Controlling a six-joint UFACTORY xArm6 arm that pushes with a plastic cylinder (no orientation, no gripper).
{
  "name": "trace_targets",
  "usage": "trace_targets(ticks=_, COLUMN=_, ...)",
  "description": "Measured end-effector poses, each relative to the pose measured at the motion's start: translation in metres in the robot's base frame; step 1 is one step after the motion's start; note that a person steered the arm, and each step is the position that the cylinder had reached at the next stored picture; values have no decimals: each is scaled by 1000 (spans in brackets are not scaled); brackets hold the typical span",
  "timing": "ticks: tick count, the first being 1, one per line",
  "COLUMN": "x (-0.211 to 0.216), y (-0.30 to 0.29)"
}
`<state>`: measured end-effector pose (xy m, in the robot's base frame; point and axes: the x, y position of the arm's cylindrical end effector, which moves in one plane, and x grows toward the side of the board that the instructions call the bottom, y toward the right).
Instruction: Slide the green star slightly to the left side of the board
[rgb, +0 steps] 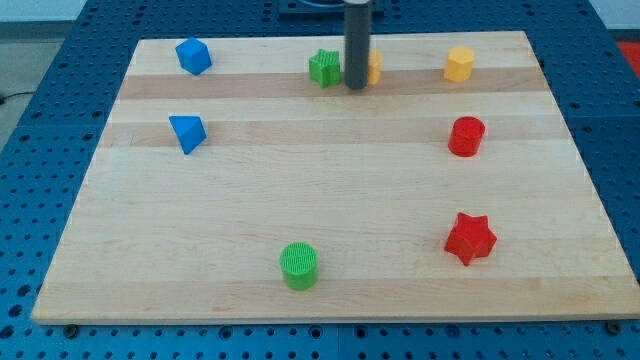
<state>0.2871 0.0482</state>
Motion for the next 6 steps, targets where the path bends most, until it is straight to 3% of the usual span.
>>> trace_targets(ticks=1, x=-14, y=31)
trace_targets(ticks=4, x=-21, y=-45)
trace_targets(ticks=6, x=-35, y=-29)
